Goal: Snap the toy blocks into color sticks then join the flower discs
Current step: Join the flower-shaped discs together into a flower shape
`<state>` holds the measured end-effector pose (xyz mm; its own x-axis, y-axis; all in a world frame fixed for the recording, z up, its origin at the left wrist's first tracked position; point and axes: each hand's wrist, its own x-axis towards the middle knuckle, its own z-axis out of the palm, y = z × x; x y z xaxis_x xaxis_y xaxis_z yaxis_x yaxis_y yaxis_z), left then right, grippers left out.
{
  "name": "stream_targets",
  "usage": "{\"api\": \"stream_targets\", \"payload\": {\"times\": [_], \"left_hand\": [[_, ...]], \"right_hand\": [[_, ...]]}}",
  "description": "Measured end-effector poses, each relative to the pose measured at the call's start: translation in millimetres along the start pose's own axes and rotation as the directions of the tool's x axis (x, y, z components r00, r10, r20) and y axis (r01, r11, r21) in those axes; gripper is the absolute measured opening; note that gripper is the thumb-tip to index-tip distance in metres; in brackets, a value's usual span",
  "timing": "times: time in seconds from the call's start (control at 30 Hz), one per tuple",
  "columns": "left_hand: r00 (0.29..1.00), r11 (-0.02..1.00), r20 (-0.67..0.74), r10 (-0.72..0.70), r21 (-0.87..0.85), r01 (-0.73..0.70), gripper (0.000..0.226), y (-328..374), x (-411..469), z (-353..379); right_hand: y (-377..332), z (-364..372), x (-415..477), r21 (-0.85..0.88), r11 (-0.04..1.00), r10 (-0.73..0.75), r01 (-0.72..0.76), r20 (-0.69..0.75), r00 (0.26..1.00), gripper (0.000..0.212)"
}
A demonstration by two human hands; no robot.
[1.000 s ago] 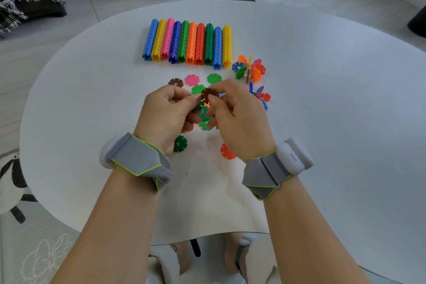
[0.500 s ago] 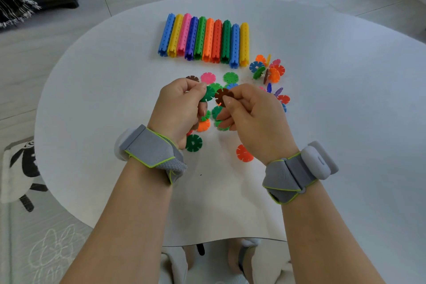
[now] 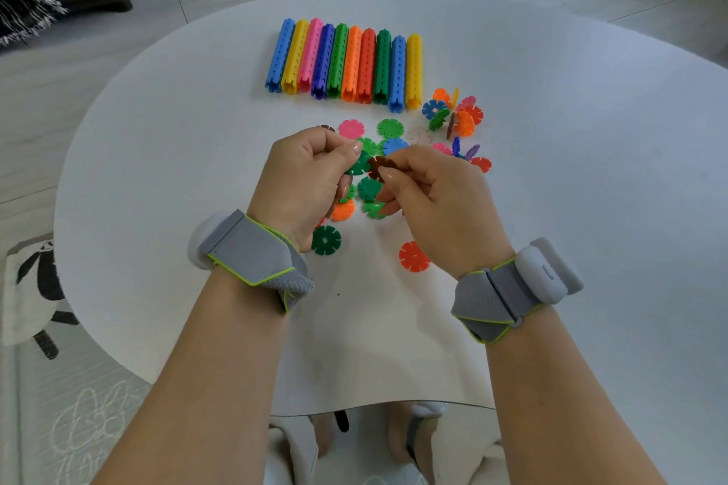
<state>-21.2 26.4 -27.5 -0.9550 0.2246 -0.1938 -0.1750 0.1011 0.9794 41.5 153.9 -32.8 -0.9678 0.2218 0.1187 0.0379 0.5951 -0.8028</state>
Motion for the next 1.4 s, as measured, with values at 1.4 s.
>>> {"api": "stream_targets", "payload": {"times": [1.4], "left_hand": [[0.989, 0.974, -0.008, -0.150, -0.173, 0.147, 0.015, -0.1, -5.8, -18.3]], "right_hand": [[-3.1, 13.1, 10.1, -0.543, 0.835, 0.142, -0.086, 0.062, 0.988, 0.039]]}}
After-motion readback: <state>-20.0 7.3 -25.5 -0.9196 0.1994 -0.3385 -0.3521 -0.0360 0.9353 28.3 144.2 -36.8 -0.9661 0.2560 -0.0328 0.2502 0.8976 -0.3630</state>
